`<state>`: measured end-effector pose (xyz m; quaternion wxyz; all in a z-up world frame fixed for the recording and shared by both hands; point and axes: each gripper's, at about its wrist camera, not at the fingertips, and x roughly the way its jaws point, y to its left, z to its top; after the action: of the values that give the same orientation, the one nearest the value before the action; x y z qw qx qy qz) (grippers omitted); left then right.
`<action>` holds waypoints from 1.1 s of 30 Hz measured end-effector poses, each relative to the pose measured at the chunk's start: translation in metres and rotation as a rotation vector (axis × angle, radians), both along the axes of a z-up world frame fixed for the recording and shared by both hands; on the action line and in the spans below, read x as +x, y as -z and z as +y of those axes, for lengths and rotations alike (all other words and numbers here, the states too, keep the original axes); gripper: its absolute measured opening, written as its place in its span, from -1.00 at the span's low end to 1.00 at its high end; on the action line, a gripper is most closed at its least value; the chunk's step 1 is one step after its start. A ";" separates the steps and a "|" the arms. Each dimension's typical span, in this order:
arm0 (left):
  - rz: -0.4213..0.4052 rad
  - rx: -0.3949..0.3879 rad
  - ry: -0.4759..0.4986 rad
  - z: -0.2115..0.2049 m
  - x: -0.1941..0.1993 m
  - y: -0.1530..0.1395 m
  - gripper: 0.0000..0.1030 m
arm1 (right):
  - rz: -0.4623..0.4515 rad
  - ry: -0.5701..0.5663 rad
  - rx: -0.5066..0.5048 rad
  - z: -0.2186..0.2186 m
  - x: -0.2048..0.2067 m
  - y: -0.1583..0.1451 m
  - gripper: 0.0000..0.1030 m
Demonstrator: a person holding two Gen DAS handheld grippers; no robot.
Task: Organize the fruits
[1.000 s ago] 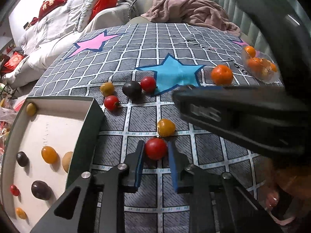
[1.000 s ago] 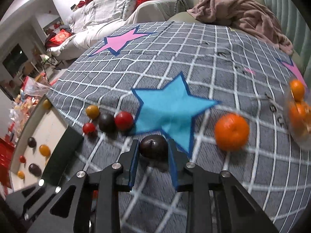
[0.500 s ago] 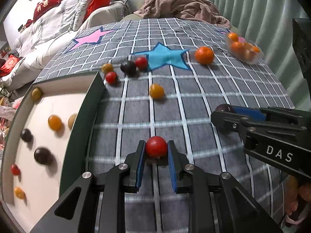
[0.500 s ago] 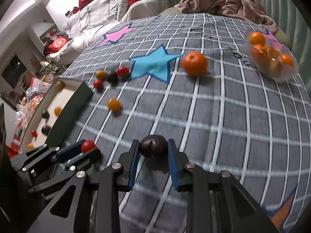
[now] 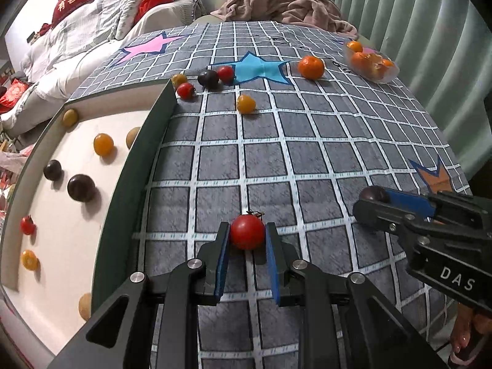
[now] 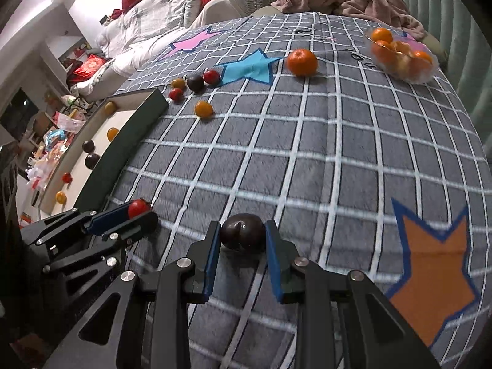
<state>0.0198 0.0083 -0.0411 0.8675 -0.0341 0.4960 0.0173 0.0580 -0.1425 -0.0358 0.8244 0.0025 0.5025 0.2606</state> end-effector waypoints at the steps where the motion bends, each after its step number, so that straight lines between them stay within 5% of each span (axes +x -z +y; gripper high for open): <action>1: 0.001 -0.004 0.000 0.000 -0.001 0.000 -0.54 | 0.000 0.003 -0.003 0.000 -0.003 0.000 -0.40; 33: -0.086 -0.112 -0.020 0.047 -0.055 -0.036 -0.54 | -0.023 -0.022 -0.041 0.018 -0.041 -0.021 -0.39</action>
<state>-0.0348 0.0554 -0.0048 0.8845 -0.0882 0.4580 -0.0036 0.0174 -0.1246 -0.0149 0.8271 -0.0230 0.4981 0.2593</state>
